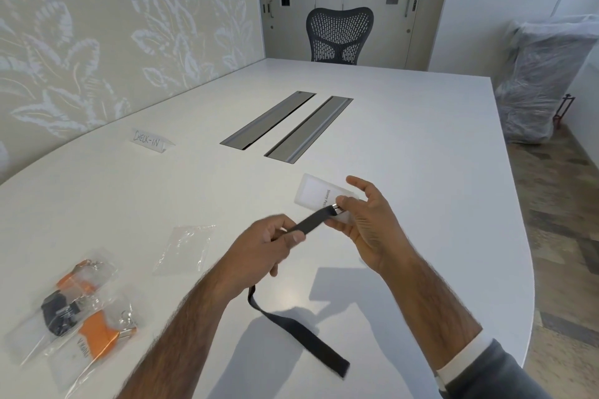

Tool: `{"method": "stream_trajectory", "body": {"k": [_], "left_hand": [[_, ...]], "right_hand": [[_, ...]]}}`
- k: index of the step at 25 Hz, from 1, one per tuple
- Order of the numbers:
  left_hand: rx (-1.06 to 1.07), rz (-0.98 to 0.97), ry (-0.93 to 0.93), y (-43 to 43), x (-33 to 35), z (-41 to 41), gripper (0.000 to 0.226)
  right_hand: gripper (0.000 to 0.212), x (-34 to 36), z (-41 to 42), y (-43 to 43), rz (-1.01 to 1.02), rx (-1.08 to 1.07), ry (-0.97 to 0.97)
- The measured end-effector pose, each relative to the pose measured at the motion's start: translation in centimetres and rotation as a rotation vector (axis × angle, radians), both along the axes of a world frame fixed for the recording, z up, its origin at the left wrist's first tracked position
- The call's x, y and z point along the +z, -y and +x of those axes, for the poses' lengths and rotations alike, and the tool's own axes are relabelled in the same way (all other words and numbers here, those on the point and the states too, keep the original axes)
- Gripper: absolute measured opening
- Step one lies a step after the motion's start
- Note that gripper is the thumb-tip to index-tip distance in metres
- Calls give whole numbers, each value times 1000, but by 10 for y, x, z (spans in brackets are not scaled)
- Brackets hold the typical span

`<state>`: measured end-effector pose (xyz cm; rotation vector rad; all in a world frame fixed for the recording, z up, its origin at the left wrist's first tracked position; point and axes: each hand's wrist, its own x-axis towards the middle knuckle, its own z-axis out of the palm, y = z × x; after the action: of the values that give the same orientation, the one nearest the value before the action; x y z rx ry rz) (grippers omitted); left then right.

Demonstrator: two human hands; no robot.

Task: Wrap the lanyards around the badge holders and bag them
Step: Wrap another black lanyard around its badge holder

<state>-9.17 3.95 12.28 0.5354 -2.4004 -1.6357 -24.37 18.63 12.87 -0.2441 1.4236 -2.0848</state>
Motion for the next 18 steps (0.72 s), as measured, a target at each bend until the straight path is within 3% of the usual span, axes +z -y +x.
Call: {"method": "stream_trajectory", "body": {"k": [3, 6, 9, 15, 18], "left_hand": [[-91, -31, 69, -3, 1, 5, 19], [74, -41, -103, 3, 11, 5, 23], [174, -21, -195, 20, 20, 4, 27], [44, 58, -67, 35, 13, 11, 33], [93, 76, -145, 32, 11, 9, 36]], "right_hand": [[40, -1, 0, 2, 62, -12, -5], [33, -2, 4, -1, 207, 36, -131], [25, -1, 9, -3, 219, 112, -195], [17, 3, 8, -3, 169, 215, -119], [22, -1, 9, -3, 247, 217, -176]]}}
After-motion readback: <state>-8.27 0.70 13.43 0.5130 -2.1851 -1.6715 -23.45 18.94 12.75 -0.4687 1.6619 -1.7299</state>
